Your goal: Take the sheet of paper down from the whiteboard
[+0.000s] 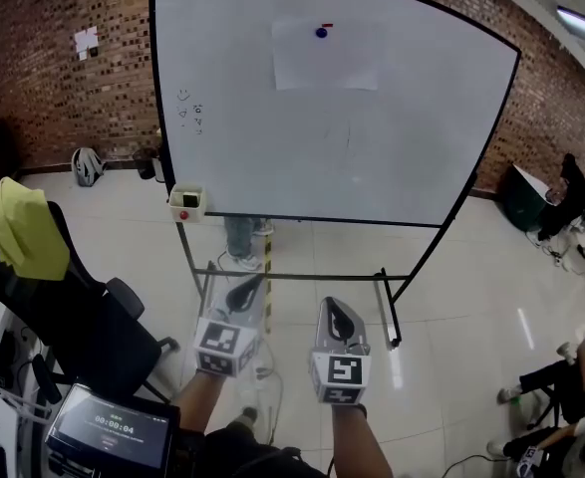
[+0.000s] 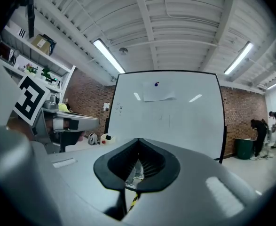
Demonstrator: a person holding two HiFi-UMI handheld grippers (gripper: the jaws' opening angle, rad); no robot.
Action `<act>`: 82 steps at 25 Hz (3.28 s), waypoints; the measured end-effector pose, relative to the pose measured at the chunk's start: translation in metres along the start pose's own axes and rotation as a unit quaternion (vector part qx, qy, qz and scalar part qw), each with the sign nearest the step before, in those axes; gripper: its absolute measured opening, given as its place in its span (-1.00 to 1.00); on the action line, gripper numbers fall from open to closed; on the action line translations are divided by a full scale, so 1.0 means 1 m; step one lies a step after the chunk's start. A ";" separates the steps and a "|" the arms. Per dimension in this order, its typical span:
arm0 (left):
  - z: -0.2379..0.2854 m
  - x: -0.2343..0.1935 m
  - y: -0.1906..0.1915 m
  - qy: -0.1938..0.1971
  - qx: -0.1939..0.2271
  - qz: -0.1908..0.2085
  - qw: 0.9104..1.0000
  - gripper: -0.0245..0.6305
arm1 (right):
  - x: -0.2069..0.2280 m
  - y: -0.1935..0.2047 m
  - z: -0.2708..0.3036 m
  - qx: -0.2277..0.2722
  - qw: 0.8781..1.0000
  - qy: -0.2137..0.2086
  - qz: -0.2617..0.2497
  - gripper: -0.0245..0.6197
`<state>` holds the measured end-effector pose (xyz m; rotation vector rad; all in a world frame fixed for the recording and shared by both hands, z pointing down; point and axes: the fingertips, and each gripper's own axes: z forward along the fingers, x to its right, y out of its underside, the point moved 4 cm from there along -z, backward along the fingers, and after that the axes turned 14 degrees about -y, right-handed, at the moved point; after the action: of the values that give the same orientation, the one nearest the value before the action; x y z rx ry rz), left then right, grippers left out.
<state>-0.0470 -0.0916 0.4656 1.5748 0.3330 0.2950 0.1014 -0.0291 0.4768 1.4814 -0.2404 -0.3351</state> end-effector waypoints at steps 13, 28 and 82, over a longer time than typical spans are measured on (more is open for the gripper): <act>0.141 -0.036 -0.021 0.007 -0.012 -0.019 1.000 -0.92 | 0.079 -0.017 0.126 -0.006 1.000 0.020 0.013 -0.88; 0.276 -0.086 -0.038 0.039 -0.003 0.026 0.999 -0.92 | 0.124 -0.049 0.236 -0.018 0.998 0.057 -0.017 -0.88; 0.491 -0.023 -0.343 -0.106 0.224 0.127 0.960 -0.44 | 0.366 -0.280 0.362 0.136 0.957 -0.232 0.110 -0.38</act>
<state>0.1126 -0.5449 0.1084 2.0821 0.0244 0.2545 0.2918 -0.5147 0.2091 1.6112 -0.8493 -0.4811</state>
